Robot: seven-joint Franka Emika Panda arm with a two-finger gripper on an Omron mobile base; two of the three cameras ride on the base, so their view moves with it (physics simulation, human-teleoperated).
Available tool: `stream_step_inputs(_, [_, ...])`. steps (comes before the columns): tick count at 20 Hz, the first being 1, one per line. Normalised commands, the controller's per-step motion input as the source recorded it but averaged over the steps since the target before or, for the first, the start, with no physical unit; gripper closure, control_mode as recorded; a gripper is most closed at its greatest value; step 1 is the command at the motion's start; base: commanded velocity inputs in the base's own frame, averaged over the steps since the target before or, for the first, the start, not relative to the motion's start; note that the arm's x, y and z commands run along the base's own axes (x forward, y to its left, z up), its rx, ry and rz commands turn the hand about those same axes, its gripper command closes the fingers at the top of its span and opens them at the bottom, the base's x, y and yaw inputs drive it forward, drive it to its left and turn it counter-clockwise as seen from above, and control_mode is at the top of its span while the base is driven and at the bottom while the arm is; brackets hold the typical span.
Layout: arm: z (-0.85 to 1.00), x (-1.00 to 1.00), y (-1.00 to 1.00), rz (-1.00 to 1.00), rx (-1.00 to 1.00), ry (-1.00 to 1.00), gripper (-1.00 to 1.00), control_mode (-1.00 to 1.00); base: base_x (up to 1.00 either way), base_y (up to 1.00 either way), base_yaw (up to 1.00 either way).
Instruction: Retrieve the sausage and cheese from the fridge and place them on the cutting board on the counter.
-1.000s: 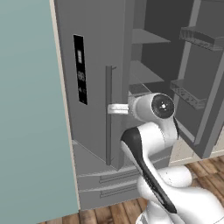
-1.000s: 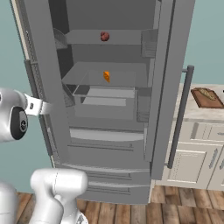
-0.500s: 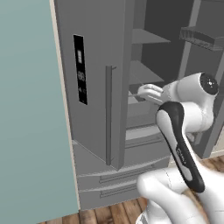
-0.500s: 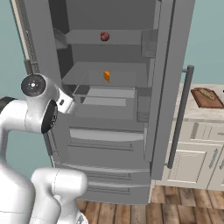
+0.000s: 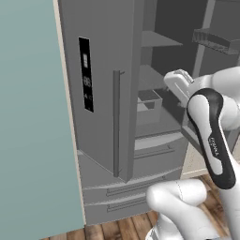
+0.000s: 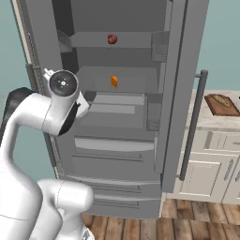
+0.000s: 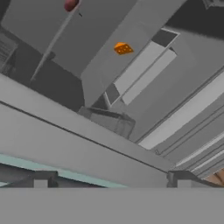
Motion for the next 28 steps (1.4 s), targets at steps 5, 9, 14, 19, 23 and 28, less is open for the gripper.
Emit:
stream_step_inputs(5, [0.01, 0.31, 0.0, -0.14, 0.25, 0.09, -1.0, -1.0, 0.0, 0.0, 0.0])
stream_step_inputs(9, [0.0, 0.38, 0.0, -0.14, 0.28, 0.11, -1.0, -1.0, 0.0, 0.0, 0.0])
stream_step_inputs(14, [-0.06, 0.52, 0.07, -0.05, 0.28, 0.07, -1.0, -1.0, 0.0, 0.0, 0.0])
stream_step_inputs(19, [-0.07, 0.53, 0.25, 0.0, 0.23, 0.03, -1.0, -1.0, 0.0, 0.0, 0.0])
stream_step_inputs(23, [0.0, 0.3, 0.36, 0.01, 0.12, 0.0, -1.0, -1.0, 0.0, 0.0, 0.0])
stream_step_inputs(28, [0.0, 0.03, 0.48, 0.04, 0.01, 0.0, -1.0, -1.0, 0.0, 0.0, 0.0])
